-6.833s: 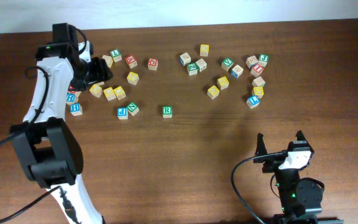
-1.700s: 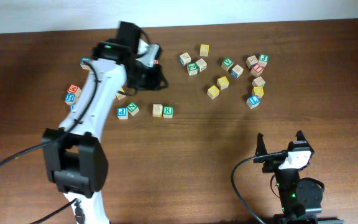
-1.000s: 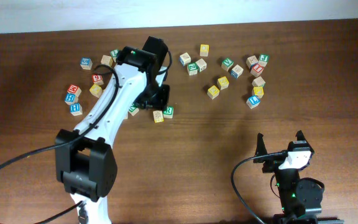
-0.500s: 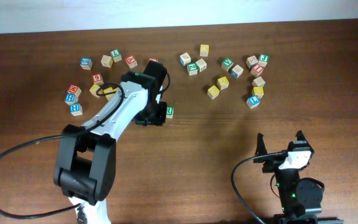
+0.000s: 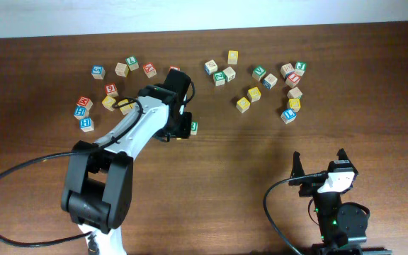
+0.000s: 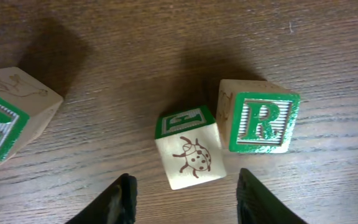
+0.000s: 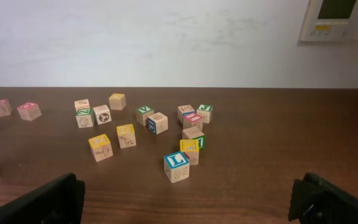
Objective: Spell out RSS
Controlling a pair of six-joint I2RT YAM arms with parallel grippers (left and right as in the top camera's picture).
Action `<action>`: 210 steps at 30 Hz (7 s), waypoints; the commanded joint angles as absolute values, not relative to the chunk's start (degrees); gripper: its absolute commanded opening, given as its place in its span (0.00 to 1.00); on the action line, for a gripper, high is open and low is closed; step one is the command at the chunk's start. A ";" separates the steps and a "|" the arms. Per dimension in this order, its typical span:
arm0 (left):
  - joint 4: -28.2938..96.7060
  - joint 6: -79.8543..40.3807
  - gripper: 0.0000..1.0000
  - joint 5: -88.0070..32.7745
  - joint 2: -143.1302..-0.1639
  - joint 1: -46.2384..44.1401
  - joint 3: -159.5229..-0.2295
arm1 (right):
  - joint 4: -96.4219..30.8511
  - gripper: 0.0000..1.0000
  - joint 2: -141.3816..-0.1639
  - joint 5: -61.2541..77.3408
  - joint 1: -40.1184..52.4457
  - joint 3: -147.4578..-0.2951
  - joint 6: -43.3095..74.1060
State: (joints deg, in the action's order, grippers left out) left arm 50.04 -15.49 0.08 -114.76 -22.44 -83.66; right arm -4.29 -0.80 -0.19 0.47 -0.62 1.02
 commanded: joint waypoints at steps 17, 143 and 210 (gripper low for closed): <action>45.28 -16.03 0.38 1.39 -113.93 -22.41 -79.18 | -4.71 0.98 -0.36 -0.69 0.64 -0.32 0.67; 64.01 -15.79 0.34 -13.10 -117.32 -18.24 -74.70 | -4.71 0.98 -0.36 -0.69 0.64 -0.32 0.67; 76.55 -24.23 0.65 -4.10 -104.12 -16.99 -75.05 | -4.71 0.99 -0.36 -0.69 0.64 -0.32 0.67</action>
State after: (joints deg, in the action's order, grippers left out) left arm 75.79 -20.73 -2.76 -109.84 -17.58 -75.77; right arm -4.29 -0.80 -0.19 0.47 -0.62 1.04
